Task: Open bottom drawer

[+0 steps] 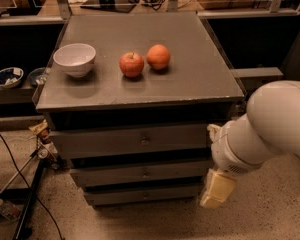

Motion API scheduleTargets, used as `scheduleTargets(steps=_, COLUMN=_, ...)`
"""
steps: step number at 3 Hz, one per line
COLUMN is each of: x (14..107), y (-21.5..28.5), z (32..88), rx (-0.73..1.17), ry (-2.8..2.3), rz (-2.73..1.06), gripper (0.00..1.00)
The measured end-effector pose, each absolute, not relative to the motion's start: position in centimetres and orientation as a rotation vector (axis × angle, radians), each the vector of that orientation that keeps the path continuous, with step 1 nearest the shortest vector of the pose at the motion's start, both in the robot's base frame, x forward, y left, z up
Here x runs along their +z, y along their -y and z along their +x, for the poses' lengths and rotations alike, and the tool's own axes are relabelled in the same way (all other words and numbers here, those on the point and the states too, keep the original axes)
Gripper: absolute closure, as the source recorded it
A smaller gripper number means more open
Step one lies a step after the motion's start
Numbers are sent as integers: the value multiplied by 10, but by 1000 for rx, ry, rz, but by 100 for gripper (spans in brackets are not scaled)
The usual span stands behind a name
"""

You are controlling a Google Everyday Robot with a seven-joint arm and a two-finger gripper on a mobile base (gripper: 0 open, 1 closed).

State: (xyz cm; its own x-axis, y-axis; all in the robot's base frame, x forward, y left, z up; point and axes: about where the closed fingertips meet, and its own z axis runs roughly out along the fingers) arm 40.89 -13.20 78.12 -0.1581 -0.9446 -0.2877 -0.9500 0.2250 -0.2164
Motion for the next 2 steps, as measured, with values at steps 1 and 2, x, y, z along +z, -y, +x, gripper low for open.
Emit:
scheduleTargets(steps=1, x=712, y=118, z=416, rx=48, ry=-2141, rz=-1797, gripper=0)
scheduleTargets(steps=2, x=712, y=118, z=416, rx=48, ry=-2141, rz=-1797, gripper=0)
